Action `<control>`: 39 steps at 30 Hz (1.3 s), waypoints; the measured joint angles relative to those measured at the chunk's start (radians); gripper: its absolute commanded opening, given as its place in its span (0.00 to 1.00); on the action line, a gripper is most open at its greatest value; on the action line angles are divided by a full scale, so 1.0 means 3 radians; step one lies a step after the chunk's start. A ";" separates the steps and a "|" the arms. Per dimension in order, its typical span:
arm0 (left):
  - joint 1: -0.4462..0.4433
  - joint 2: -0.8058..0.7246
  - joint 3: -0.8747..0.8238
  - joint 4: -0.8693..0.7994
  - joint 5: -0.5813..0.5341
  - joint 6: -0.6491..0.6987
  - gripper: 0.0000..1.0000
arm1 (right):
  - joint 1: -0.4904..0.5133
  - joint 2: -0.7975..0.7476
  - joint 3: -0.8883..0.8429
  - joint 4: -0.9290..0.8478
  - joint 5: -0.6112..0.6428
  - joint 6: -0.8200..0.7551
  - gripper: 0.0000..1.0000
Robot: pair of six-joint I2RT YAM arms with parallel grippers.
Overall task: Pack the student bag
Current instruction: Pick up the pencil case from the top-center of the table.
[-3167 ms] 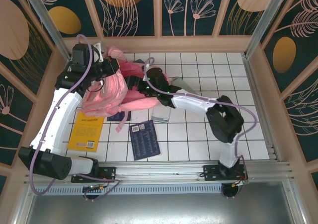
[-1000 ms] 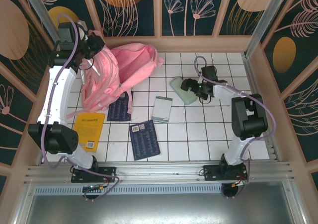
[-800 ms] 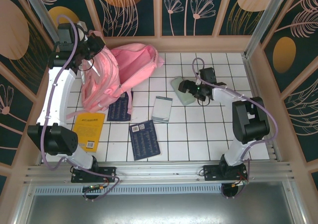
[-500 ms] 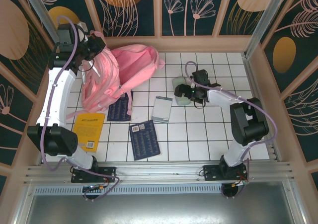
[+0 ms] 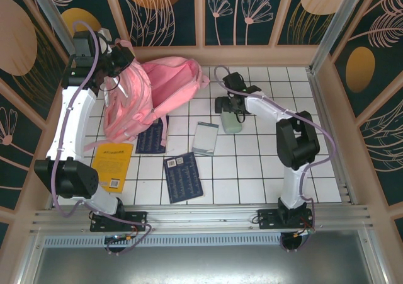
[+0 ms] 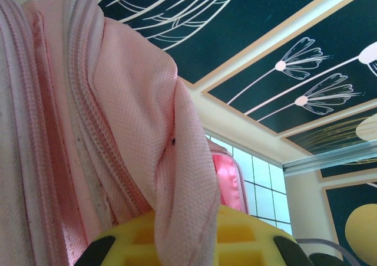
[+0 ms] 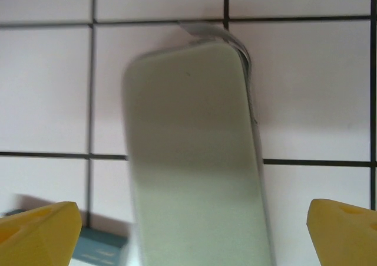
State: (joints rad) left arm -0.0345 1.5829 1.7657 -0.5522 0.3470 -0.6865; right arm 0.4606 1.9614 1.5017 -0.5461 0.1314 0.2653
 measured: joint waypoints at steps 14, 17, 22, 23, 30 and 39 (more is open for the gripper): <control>0.0000 -0.0004 -0.0009 0.0008 0.0069 -0.0015 0.00 | -0.0033 0.0173 0.0061 -0.0215 -0.0263 -0.0271 0.99; 0.0000 -0.0004 -0.0009 0.0008 0.0080 -0.0027 0.00 | -0.0033 0.0263 0.0092 -0.0215 -0.0256 -0.0270 0.99; 0.0004 -0.0004 -0.0014 0.0010 0.0131 -0.0056 0.00 | -0.0033 0.0397 0.0122 -0.0206 -0.0237 -0.0266 0.98; 0.0004 -0.0004 -0.0015 0.0010 0.0136 -0.0061 0.00 | -0.0033 0.0413 0.0122 -0.0205 -0.0234 -0.0258 0.97; 0.0004 -0.0004 -0.0048 0.0078 0.0182 -0.0088 0.00 | -0.0023 0.0448 0.0120 -0.0137 -0.0220 -0.0228 0.79; 0.0004 -0.0008 -0.0111 0.0140 0.0248 -0.0088 0.00 | -0.0045 0.0056 -0.0258 0.0090 -0.0225 -0.0088 0.67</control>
State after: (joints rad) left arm -0.0334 1.5806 1.7325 -0.5102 0.4213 -0.7128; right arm 0.4473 1.9781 1.4242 -0.5190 0.0639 0.2390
